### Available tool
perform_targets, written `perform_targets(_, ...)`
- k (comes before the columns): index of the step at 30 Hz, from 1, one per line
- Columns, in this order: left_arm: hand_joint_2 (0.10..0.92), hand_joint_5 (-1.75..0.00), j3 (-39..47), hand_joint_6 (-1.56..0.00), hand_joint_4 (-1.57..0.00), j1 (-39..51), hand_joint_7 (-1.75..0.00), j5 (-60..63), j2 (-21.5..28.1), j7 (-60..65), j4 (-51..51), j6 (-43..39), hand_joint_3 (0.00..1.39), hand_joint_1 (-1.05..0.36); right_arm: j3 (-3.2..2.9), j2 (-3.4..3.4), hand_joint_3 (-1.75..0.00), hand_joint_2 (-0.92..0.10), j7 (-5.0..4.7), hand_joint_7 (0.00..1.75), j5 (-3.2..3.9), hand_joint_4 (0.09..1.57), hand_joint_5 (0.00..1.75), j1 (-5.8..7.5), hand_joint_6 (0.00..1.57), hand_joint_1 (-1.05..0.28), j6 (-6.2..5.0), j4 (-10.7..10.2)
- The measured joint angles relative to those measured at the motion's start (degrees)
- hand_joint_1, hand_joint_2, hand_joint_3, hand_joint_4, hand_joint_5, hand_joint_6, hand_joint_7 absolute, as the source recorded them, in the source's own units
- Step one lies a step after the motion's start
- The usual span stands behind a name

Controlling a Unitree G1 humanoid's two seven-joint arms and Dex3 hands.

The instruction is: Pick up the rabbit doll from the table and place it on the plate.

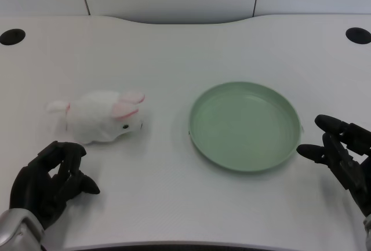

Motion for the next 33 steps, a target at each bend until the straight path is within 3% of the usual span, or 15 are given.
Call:
perform_targets(3, 0.921, -1.75, -0.4, -0.47, -0.71, 0.1, -1.75, 0.5, 0.1, -1.8, 0.3, -3.9, 0.54, -0.52, 0.19, 0.01, -0.34, -0.92, -0.05, 0.0, -0.24, 0.99, 0.45, 0.0, 1.07, -0.22, 0.0, -0.1)
perform_targets(4, 0.921, -1.75, -1.0, -0.41, -0.58, 0.2, -1.56, 1.9, 0.5, -2.2, 0.5, -5.9, 0.51, -0.55, 0.22, 0.02, -0.32, -0.92, -0.05, 0.01, -0.25, 0.99, 0.46, 0.0, 1.08, -0.22, 0.0, -0.1)
perform_targets(5, 0.921, -1.75, -2.2, -0.39, -0.53, 0.5, -1.49, 3.9, 1.4, -3.3, 0.6, -9.5, 0.51, -0.57, 0.21, 0.02, -0.32, -0.92, -0.07, 0.01, -0.3, 0.99, 0.46, 0.01, 1.09, -0.22, 0.0, -0.1)
perform_targets(7, 0.921, -1.75, -4.1, -0.37, -0.5, 0.5, -1.43, 7.7, 3.6, -5.1, 0.5, -17.1, 0.5, -0.57, 0.2, 0.02, -0.31, -0.92, -0.08, 0.01, -0.32, 0.99, 0.46, 0.01, 1.09, -0.22, 0.0, -0.1)
perform_targets(8, 0.921, -1.65, -4.8, -0.34, -0.46, 0.3, -1.27, 9.5, 4.7, -5.2, -0.1, -19.3, 0.44, -0.59, 0.18, 0.02, -0.31, -0.92, -0.12, 0.01, -0.31, 1.0, 0.46, 0.01, 1.1, -0.22, 0.0, -0.1)
perform_targets(10, 0.921, -1.59, -6.5, -0.33, -0.44, -0.4, -1.17, 13.2, 7.4, -5.2, -1.9, -21.9, 0.4, -0.6, 0.19, 0.03, -0.31, -0.92, -0.35, 0.02, -0.31, 1.01, 0.47, 0.01, 1.11, -0.21, 0.11, -0.3)
perform_targets(16, 0.921, -1.57, -8.1, -0.34, -0.44, -1.4, -1.12, 15.5, 9.1, -5.1, -3.1, -23.5, 0.39, -0.6, 0.2, 0.05, -0.31, -0.92, -0.55, 0.02, -0.31, 1.01, 0.47, 0.01, 1.11, -0.21, 0.37, -0.6)
perform_targets(17, 0.911, -1.39, -9.2, -0.17, -0.18, -1.8, -0.96, 17.9, 10.1, -5.1, -3.1, -24.1, 0.25, -0.63, 0.18, 0.04, -0.31, -0.92, -0.56, 0.01, -0.34, 1.0, 0.47, 0.06, 1.11, -0.21, 0.35, -0.6)
perform_targets(20, 0.92, -1.2, -13.9, -0.04, -0.02, -7.1, -0.8, 29.7, 18.0, -5.5, -3.4, -28.7, 0.11, -0.71, 0.36, 0.06, -0.32, -0.92, -0.56, 0.02, -0.73, 1.0, 0.47, 0.1, 1.11, -0.22, 0.2, -0.6)
perform_targets(23, 0.921, -1.15, -15.1, -0.01, 0.0, -12.9, -0.77, 34.7, 22.4, -3.7, -4.9, -32.4, 0.09, -0.73, 0.56, 0.07, -0.32, -0.92, -0.54, 0.02, -0.83, 1.0, 0.47, 0.08, 1.11, -0.22, 0.13, -0.6)
perform_targets(24, 0.921, -0.77, -16.0, -0.01, 0.0, -14.1, -0.53, 36.8, 23.0, -3.2, -5.5, -32.6, 0.1, -0.79, 0.56, 0.06, -0.3, -0.92, -0.55, 0.02, -0.82, 1.0, 0.47, 0.09, 1.11, -0.22, 0.1, -0.6)
perform_targets(26, 0.921, -0.47, -18.7, 0.0, 0.0, -15.6, -0.38, 41.9, 24.5, -3.2, -6.1, -32.3, 0.1, -0.82, 0.58, 0.07, -0.29, -0.92, -0.54, 0.01, -0.82, 1.0, 0.47, 0.11, 1.11, -0.22, 0.06, -0.6)
perform_targets(29, 0.921, -0.18, -21.7, 0.0, 0.0, -17.9, -0.23, 47.7, 26.5, -3.1, -6.1, -32.1, 0.12, -0.9, 0.54, 0.06, -0.3, -0.92, -0.56, 0.01, -0.79, 1.01, 0.48, 0.19, 1.11, -0.21, 0.06, -0.6)
perform_targets(33, 0.921, -0.08, -23.9, 0.0, 0.0, -22.0, -0.16, 52.1, 28.3, -2.7, -5.3, -32.3, 0.13, -0.94, 0.63, 0.16, -0.3, -0.92, -0.54, 0.01, -0.76, 1.01, 0.47, 0.19, 1.11, -0.22, 0.06, -0.6)
